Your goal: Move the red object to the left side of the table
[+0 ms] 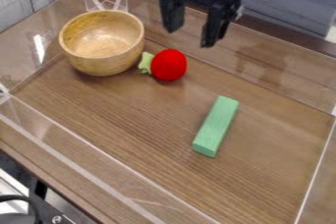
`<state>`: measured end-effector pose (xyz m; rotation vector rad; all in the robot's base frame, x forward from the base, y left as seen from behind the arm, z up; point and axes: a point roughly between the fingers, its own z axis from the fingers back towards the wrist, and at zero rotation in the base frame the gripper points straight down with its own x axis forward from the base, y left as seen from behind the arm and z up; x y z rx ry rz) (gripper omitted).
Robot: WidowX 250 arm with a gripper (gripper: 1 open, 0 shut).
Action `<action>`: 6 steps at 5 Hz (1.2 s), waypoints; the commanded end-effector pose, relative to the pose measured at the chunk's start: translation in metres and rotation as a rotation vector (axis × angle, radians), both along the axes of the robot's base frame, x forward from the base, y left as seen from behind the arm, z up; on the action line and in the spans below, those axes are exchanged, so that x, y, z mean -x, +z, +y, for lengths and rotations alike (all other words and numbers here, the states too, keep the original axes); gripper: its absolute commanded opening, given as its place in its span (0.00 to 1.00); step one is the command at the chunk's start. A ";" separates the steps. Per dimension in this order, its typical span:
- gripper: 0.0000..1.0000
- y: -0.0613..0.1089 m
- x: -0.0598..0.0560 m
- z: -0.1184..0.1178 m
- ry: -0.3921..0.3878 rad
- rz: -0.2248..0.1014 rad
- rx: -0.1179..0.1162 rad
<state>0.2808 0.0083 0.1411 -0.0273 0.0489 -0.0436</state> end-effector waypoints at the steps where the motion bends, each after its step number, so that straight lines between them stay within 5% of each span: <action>1: 1.00 0.009 0.010 -0.003 0.001 -0.052 0.000; 4: 1.00 0.024 0.006 -0.042 -0.043 -0.098 -0.007; 6: 1.00 0.015 0.003 -0.023 -0.060 -0.118 -0.009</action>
